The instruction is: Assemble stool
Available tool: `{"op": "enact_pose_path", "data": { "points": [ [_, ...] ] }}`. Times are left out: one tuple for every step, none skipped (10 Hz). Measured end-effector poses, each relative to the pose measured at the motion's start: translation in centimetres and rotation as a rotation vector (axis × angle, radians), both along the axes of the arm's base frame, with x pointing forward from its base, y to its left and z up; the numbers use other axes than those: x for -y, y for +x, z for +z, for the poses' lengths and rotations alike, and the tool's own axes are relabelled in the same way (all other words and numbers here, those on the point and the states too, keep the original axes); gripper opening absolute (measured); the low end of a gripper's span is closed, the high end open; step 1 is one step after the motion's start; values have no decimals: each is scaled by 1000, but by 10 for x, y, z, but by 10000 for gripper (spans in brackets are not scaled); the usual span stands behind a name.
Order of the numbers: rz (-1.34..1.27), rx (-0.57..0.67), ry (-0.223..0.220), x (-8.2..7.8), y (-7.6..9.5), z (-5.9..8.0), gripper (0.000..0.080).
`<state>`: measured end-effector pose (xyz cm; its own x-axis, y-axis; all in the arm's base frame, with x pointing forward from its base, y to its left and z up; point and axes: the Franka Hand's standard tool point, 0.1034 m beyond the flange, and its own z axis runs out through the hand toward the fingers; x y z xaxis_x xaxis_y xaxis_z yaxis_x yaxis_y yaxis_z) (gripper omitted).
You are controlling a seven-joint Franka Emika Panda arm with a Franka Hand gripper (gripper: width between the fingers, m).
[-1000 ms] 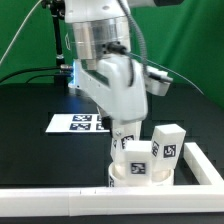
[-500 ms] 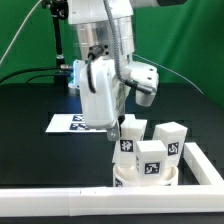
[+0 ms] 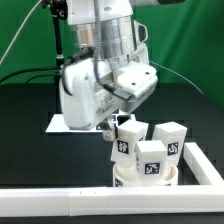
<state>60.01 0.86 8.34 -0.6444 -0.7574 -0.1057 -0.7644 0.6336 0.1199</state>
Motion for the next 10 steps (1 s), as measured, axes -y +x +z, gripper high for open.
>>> {"op": "enact_pose_path", "data": {
  "points": [
    [-11, -1, -2, -3, 4, 0, 325],
    [-9, 0, -14, -5, 5, 0, 325],
    [-1, 2, -27, -11, 5, 0, 325],
    [14, 5, -32, -18, 5, 0, 325],
    [50, 14, -37, -22, 6, 0, 326],
    [79, 22, -42, -23, 5, 1, 326],
    [95, 24, -42, -23, 6, 1, 326],
    [108, 26, -42, -23, 5, 1, 326],
    [110, 25, -42, -24, 5, 0, 436],
    [125, 27, -41, -24, 5, 1, 589]
  ]
}}
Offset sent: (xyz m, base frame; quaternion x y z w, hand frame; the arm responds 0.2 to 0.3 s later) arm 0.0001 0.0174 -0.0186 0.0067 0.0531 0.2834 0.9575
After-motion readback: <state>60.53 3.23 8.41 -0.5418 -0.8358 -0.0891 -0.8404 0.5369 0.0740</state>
